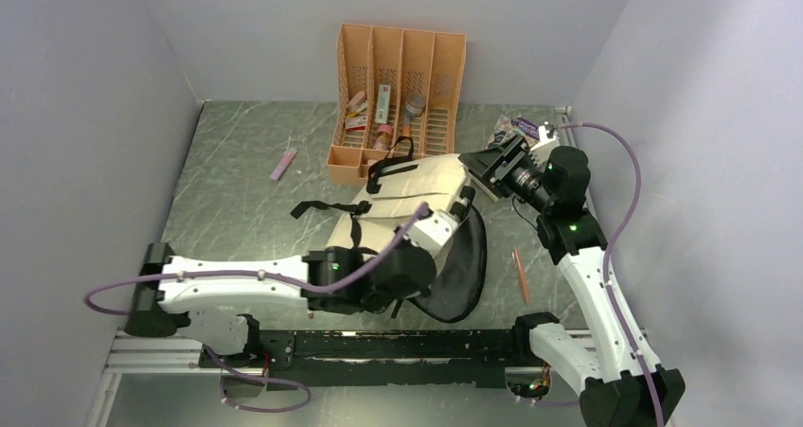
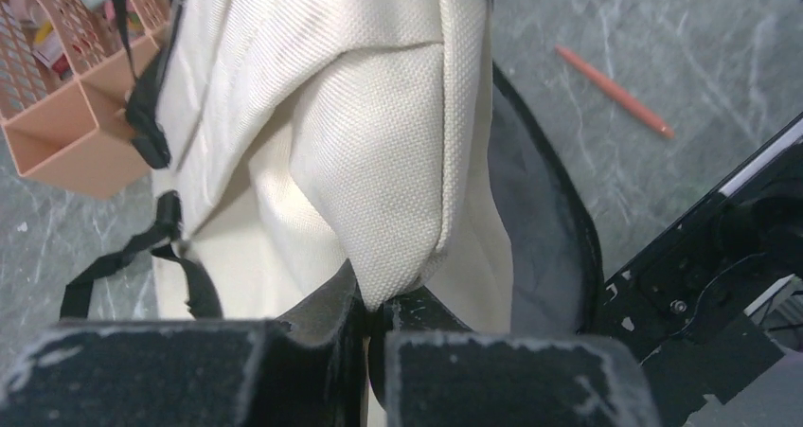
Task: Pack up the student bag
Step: Adjust the student bag at the center of the board.
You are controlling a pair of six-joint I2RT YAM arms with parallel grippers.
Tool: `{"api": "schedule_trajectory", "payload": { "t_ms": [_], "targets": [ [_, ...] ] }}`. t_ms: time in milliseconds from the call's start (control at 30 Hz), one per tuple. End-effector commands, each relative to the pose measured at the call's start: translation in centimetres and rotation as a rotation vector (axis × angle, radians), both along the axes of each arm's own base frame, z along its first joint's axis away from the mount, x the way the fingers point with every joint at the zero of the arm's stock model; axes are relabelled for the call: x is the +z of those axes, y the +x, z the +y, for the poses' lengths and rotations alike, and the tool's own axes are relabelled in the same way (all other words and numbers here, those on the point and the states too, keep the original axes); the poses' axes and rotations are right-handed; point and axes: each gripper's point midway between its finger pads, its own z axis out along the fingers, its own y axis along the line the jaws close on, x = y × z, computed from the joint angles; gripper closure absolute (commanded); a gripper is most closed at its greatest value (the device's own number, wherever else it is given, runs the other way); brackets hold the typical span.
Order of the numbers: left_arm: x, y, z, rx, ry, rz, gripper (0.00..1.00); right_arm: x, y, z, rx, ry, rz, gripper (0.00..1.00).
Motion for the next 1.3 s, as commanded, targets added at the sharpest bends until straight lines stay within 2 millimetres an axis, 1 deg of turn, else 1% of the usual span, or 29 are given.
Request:
{"api": "schedule_trajectory", "payload": {
  "t_ms": [0,67,200,333,400,533,633,700,800,867,900,1000,1133,1167,1267],
  "targets": [
    [4.9,0.8,0.1,-0.068,-0.131,-0.041,0.95,1.6,-0.4,-1.2,-0.023,-0.128,-0.116,0.40],
    [6.3,1.1,0.9,-0.089,-0.160,-0.050,0.95,2.1,-0.7,-1.7,-0.038,-0.169,-0.151,0.38],
    [8.9,2.7,3.0,-0.112,-0.224,-0.062,0.95,2.7,-1.1,-3.3,-0.099,-0.262,-0.200,0.36],
    [11.1,4.3,5.3,-0.099,-0.281,-0.081,0.95,3.3,-1.6,-4.7,-0.159,-0.319,-0.230,0.35],
    [11.9,5.2,6.2,-0.086,-0.291,-0.092,0.95,3.5,-2.0,-5.2,-0.181,-0.335,-0.249,0.34],
    [13.3,6.4,7.3,-0.062,-0.307,-0.108,0.95,3.8,-2.6,-6.2,-0.232,-0.356,-0.266,0.32],
    [15.1,7.3,7.9,-0.056,-0.348,-0.129,0.95,3.3,-2.8,-7.0,-0.265,-0.376,-0.258,0.30],
    [16.4,8.0,8.4,-0.038,-0.366,-0.142,0.95,2.3,-2.8,-7.3,-0.273,-0.392,-0.227,0.30],
    [17.6,9.2,9.1,-0.004,-0.377,-0.158,0.95,-0.1,-2.8,-7.6,-0.282,-0.411,-0.146,0.29],
    [18.2,9.9,9.6,0.018,-0.387,-0.165,0.95,-1.8,-2.9,-7.8,-0.285,-0.415,-0.088,0.27],
    [18.3,10.4,9.9,0.036,-0.388,-0.165,0.95,-3.0,-3.1,-7.8,-0.282,-0.417,-0.054,0.26],
    [18.6,11.5,10.4,0.073,-0.400,-0.148,0.95,-5.6,-3.7,-7.7,-0.276,-0.405,0.015,0.24],
    [18.6,12.7,10.9,0.129,-0.415,-0.125,0.95,-8.8,-4.5,-6.8,-0.231,-0.364,0.090,0.22],
    [18.6,12.9,11.1,0.138,-0.420,-0.123,0.95,-9.5,-4.8,-6.2,-0.199,-0.348,0.100,0.21],
    [18.8,13.2,11.3,0.153,-0.440,-0.120,0.95,-11.1,-5.4,-4.3,-0.102,-0.279,0.113,0.12]
  ]
}}
